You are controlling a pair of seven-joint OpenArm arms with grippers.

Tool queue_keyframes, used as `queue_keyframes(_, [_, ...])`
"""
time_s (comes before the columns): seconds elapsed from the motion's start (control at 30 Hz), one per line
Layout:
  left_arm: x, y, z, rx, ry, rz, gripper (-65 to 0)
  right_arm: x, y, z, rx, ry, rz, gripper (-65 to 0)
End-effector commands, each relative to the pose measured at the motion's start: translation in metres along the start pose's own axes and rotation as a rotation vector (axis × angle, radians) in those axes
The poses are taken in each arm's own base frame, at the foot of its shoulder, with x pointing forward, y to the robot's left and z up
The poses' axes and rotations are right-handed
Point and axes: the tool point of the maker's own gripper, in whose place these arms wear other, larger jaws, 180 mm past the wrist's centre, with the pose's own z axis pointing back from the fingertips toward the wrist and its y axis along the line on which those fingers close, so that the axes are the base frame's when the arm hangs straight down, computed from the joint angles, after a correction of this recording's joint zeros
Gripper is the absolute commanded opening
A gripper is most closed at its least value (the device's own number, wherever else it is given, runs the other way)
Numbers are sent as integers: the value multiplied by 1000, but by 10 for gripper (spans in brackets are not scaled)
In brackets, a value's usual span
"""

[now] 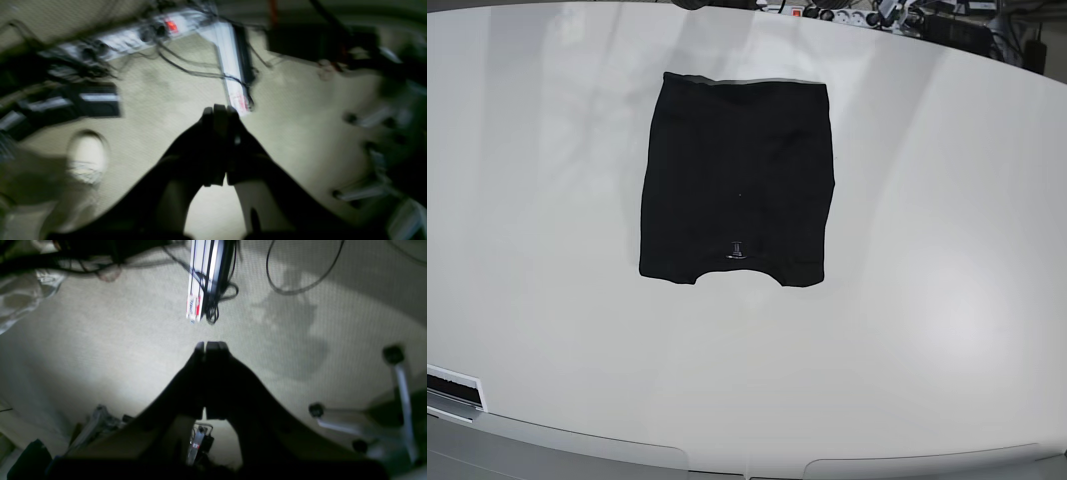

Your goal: Layout the t-shirt on the table in an organized manner, then fold the t-shirt properly

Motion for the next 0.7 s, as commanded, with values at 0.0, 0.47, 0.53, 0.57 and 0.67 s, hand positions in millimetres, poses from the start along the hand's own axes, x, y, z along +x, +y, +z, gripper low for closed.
queue_keyframes(0.0, [5, -6, -3, -16, -16, 4, -650, -2, 4, -1, 6, 4, 11, -650])
queue_keyframes(0.47, [67, -72, -41, -71, -137, 90, -650, 58, 22, -11, -69, -89, 92, -650])
queue_keyframes(0.53, [63, -73, -42, -60, -128, 97, -650, 61, 22, -12, -84, -98, 80, -650])
queue_keyframes(0.57, [62, -75, -42, -61, -125, 90, -650, 67, 22, -11, -80, -116, 76, -650])
queue_keyframes(0.67, [61, -76, -42, -64, -122, 88, -650, 80, 29, -10, -33, -165, 35, -650])
